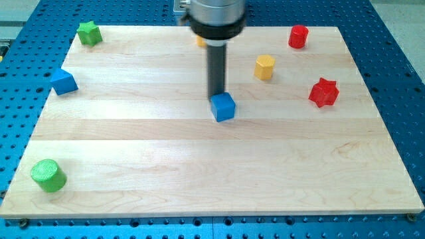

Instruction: Push the blue cube to the bottom center of the board

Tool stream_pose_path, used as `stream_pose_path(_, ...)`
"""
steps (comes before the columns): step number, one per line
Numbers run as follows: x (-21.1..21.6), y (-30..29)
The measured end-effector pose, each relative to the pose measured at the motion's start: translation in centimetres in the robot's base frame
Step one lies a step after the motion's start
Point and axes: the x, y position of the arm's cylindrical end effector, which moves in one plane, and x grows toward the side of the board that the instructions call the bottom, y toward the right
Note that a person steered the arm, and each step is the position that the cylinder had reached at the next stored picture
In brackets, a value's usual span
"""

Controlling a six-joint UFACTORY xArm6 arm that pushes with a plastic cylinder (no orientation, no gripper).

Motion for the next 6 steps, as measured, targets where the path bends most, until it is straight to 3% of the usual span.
stream_pose_path(1, 9.7, 1.5)
stream_pose_path(2, 12.5, 3.3)
stream_pose_path(3, 15.7, 9.4)
stream_pose_path(4, 19.9, 9.0)
stream_pose_path(6, 14.6, -4.5)
